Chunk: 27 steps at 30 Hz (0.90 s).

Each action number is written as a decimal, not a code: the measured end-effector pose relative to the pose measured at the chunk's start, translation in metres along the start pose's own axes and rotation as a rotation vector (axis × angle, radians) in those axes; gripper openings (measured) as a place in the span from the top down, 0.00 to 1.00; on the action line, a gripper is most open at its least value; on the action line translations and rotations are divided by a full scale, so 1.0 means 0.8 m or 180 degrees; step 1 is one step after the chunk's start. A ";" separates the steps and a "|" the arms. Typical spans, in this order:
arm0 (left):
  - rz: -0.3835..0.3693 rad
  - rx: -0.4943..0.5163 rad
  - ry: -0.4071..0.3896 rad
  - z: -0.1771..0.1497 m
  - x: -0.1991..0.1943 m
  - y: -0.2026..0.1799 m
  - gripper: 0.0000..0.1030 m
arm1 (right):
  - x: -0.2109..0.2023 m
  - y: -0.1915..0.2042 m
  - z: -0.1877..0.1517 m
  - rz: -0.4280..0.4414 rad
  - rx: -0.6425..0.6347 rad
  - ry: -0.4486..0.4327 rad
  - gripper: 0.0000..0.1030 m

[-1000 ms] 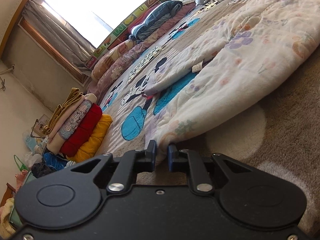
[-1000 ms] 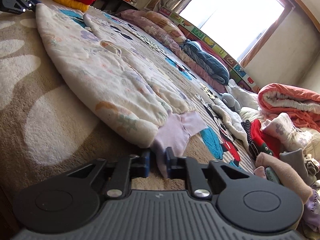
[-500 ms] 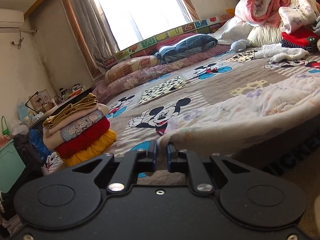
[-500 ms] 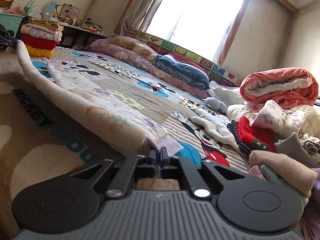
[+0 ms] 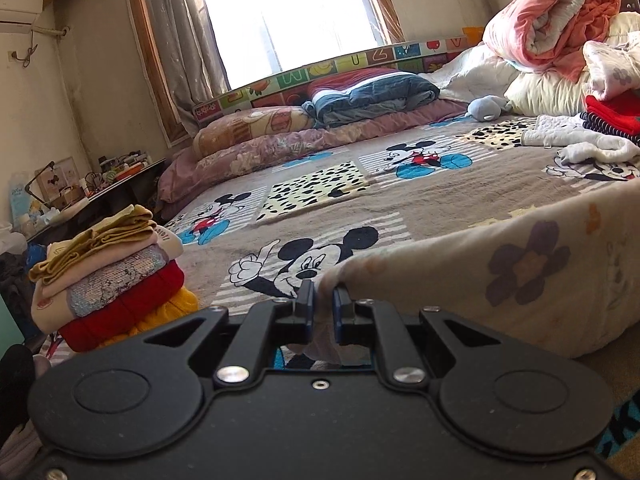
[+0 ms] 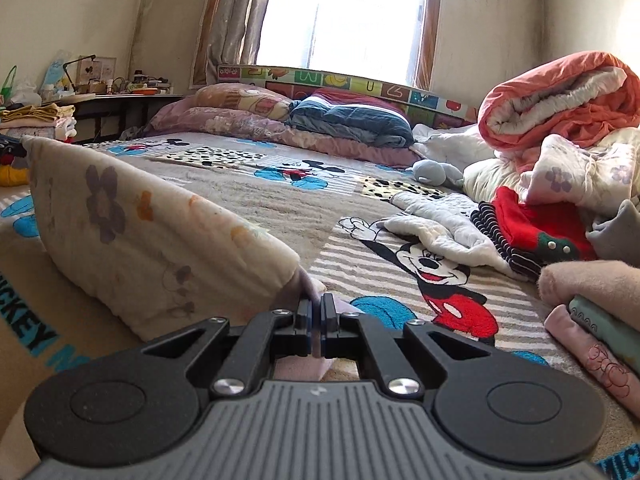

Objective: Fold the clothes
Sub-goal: 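Lift the garment edge and fold it over toward the other gripper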

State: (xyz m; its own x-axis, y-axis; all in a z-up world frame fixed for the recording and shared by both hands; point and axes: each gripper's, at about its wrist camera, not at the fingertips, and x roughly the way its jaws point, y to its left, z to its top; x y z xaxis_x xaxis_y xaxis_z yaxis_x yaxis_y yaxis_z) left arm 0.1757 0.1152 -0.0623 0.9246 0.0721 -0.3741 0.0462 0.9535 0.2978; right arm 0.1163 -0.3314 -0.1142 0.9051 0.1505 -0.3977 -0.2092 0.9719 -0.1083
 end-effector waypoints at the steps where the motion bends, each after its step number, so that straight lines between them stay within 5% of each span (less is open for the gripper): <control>1: -0.0010 -0.0008 0.0013 0.001 0.007 -0.001 0.92 | 0.008 -0.003 0.001 0.0018 0.0069 0.0013 0.96; 14: -0.0314 -0.0005 0.0297 0.015 0.083 0.000 0.92 | 0.080 -0.040 -0.001 0.0216 0.0644 0.0251 0.96; 27: -0.0559 -0.0428 0.0569 0.013 0.132 0.007 0.92 | 0.107 -0.058 -0.011 0.0330 0.0991 0.0437 0.96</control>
State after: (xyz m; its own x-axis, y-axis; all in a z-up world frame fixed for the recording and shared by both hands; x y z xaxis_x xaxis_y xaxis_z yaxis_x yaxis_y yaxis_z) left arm 0.2777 0.1248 -0.0911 0.8250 -0.0587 -0.5621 0.1383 0.9853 0.1000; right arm 0.2003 -0.3650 -0.1513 0.8223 0.2460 -0.5131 -0.1553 0.9645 0.2136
